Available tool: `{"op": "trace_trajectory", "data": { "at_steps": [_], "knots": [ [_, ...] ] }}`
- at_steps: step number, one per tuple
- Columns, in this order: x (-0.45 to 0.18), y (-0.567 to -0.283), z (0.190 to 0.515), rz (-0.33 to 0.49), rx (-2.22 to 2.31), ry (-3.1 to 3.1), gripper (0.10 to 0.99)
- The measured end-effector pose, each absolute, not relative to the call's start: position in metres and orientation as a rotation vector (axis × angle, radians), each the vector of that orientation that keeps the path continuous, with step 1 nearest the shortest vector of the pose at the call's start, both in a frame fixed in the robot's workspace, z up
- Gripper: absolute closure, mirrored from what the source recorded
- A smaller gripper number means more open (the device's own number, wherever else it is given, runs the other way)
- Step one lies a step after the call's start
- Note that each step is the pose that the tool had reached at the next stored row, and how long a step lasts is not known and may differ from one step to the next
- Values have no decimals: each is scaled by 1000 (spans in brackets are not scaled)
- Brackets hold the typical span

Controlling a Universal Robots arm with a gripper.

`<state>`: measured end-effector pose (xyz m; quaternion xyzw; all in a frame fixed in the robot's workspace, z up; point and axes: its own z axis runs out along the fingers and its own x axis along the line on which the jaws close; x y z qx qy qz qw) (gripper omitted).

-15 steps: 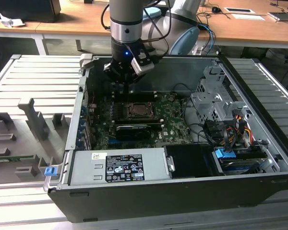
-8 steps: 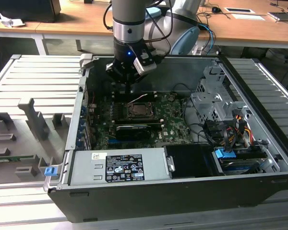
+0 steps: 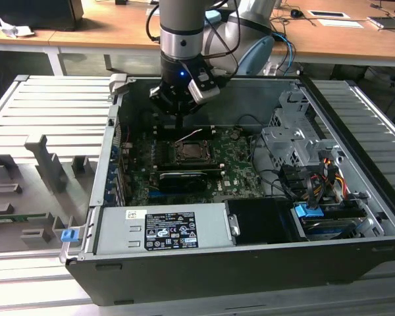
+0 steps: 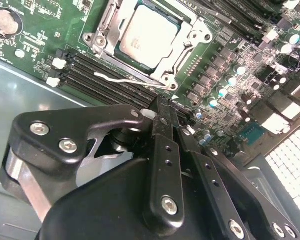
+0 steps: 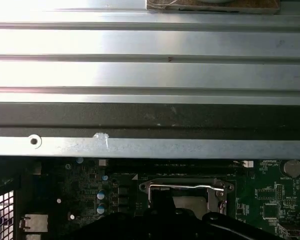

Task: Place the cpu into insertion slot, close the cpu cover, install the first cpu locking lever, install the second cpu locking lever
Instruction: 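Install the first cpu locking lever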

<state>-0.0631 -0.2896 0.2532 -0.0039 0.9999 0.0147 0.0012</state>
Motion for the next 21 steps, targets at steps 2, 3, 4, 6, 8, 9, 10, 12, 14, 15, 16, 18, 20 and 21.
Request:
{"op": "trace_trajectory", "data": {
  "at_steps": [2,3,4,6,8,9,10,12,14,15,16,18,20,21],
  "knots": [
    [-62,-290,253,46,-12,3139,980],
    [-61,-290,253,46,-12,3139,980],
    [-61,-290,253,46,-12,3139,980],
    [-59,-290,253,47,-12,3139,980],
    [-56,-290,252,51,-12,3139,980],
    [-55,-290,252,67,-11,3139,980],
    [-54,-290,252,83,-11,3138,980],
    [-53,-290,251,136,-8,3136,980],
    [-53,-290,249,156,-7,3135,980],
    [-53,-290,248,156,-7,3135,980],
    [-52,-290,246,156,-7,3135,980],
    [-51,-290,242,156,-7,3135,980],
    [-50,-290,239,156,-8,3135,980],
    [-50,-290,236,156,-7,3135,980]
  ]
}}
